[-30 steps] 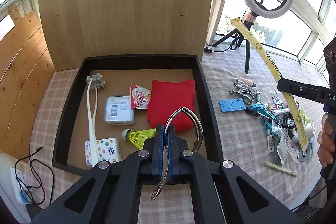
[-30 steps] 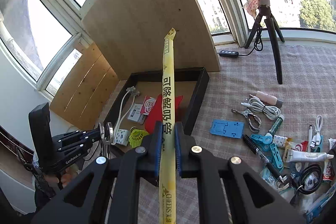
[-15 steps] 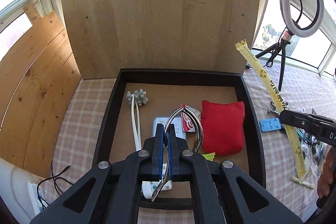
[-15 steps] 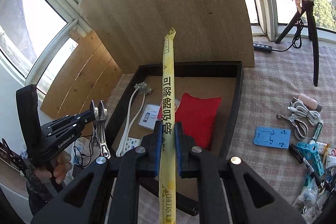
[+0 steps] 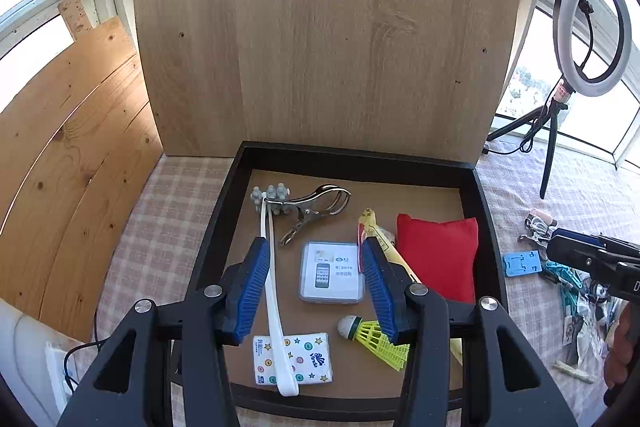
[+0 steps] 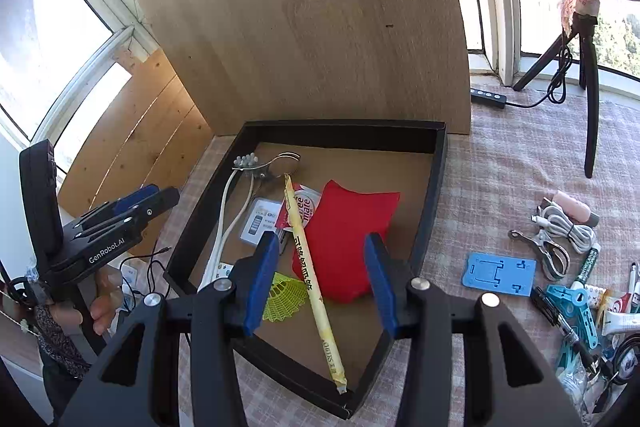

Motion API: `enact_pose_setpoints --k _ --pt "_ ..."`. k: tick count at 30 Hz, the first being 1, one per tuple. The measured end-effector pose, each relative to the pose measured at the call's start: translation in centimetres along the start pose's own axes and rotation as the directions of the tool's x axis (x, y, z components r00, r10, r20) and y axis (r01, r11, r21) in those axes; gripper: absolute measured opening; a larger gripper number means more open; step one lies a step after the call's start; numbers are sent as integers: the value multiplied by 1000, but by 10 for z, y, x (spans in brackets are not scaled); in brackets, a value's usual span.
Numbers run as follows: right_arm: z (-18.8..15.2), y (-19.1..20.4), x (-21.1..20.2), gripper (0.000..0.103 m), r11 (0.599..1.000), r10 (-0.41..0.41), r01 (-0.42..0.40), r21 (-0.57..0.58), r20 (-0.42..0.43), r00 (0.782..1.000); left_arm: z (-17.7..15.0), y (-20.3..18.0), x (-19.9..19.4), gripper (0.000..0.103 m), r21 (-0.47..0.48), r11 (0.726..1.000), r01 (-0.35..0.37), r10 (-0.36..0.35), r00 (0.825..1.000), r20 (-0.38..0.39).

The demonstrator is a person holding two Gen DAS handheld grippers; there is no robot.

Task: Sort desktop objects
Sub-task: 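Carry the clip and yellow strip into the tray and open both tools, then withdraw both tools from the tray back over the pile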

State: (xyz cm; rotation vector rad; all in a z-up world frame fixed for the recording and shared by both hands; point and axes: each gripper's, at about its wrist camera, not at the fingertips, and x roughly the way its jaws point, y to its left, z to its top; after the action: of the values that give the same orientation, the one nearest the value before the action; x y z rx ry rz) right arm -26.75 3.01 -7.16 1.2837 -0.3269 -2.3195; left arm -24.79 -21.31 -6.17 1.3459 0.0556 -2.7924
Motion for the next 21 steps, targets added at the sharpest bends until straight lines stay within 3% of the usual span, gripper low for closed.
enact_pose_setpoints --k 6,11,21 --pt "-6 -31 -30 44 999 -25 25 29 23 999 -10 -7 -11 45 -10 1000 26 -26 1000 -5" --pt "-16 -72 -82 44 996 -87 84 42 87 992 -20 -23 -26 45 -3 998 61 -61 998 5" --pt "-64 -175 -203 44 954 -275 244 174 187 943 -40 -96 -44 45 107 979 174 -173 985 -15"
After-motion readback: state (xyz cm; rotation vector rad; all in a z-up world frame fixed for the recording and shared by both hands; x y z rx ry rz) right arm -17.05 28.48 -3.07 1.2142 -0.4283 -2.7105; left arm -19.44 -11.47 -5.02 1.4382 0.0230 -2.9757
